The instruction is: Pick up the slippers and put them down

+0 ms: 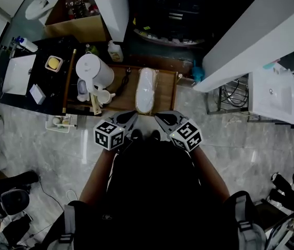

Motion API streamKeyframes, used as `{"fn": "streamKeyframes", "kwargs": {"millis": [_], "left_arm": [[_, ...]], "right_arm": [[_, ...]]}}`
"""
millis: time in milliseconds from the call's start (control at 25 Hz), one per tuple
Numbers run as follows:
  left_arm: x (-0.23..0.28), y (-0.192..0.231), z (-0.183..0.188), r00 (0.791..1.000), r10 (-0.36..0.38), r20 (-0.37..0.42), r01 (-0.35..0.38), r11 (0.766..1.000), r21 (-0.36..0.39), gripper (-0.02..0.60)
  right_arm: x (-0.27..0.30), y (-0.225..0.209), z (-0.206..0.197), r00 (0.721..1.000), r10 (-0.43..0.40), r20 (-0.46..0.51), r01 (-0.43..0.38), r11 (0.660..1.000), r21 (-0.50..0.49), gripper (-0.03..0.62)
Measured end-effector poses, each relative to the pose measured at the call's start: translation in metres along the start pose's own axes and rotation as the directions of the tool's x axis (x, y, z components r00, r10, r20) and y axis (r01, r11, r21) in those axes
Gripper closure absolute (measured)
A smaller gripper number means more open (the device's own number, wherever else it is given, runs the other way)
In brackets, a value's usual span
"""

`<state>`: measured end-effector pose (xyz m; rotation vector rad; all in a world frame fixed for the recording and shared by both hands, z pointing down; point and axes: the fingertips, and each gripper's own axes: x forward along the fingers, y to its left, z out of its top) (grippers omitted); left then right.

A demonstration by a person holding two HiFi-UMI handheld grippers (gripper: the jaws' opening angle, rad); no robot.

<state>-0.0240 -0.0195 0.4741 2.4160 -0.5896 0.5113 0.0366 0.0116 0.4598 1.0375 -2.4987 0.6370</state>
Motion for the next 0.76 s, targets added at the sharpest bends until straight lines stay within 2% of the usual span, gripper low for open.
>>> {"fn": "streamKeyframes", "kwargs": {"millis": [320, 560, 760], "left_arm": [[-0.003, -0.017, 0.002, 1.0, 0.018, 0.024, -0.019, 0.999, 0.026, 0.569], [-0.01, -0.023, 0.002, 0.998, 0.033, 0.057, -0.031, 0.999, -0.022, 0.569], [-0.015, -0.02, 0.002, 0.997, 0.04, 0.064, -0.038, 0.999, -0.033, 0.569]], "right_arm": [[-0.007, 0.006, 0.006, 0.999, 0.023, 0.023, -0.022, 0.999, -0.031, 0.588], [-0.009, 0.007, 0.0, 0.999, 0.033, 0.008, -0.033, 0.999, -0.036, 0.588], [-0.006, 0.009, 0.002, 0.999, 0.035, 0.018, -0.035, 0.999, -0.024, 0.588]]}}
